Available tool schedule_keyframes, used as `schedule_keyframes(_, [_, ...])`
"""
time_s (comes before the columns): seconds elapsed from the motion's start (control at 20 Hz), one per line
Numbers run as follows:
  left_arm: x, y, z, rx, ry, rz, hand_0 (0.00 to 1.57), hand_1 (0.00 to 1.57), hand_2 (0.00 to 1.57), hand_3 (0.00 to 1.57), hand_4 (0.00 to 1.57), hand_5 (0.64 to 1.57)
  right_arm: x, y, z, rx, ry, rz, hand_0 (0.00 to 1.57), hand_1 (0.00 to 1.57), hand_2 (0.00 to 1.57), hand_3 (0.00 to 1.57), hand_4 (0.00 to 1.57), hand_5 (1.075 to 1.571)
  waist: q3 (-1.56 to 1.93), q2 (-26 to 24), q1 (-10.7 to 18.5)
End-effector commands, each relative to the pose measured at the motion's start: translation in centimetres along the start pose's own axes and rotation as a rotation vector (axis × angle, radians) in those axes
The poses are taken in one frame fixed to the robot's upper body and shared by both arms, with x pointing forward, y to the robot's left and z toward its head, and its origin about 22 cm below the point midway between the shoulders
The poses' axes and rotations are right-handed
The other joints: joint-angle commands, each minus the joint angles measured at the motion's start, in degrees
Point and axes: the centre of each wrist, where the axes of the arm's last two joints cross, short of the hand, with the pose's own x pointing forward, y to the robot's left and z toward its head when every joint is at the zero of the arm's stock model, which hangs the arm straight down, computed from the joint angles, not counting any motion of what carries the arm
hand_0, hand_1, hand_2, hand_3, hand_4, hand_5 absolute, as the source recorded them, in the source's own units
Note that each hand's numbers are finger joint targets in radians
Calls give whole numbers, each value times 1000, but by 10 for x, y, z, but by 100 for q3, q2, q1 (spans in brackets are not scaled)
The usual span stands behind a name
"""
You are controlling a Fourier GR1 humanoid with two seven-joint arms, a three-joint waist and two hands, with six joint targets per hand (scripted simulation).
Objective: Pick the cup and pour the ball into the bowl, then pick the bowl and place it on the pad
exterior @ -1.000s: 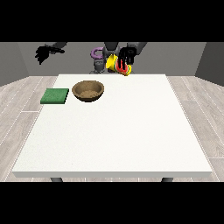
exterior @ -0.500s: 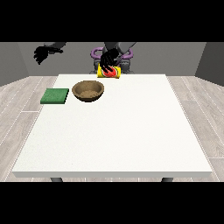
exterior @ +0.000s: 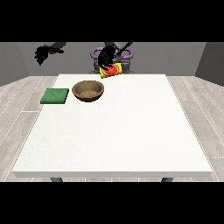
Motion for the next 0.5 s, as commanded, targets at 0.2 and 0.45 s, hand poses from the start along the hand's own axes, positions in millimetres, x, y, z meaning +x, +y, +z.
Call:
schedule_keyframes(0.2, [-39,-15,6,3,370,680,1306,1306,1571,1571,1571,1069,-10,-19,29,-54,44,-27,0,0,0,0,0,1569,-58,-197,343])
schedule_keyframes(0.45, [-39,-32,25,91,614,1191,1023,1023,1257,941,1391,1300,-20,-8,30,-106,71,-32,0,0,0,0,225,1565,-88,104,805])
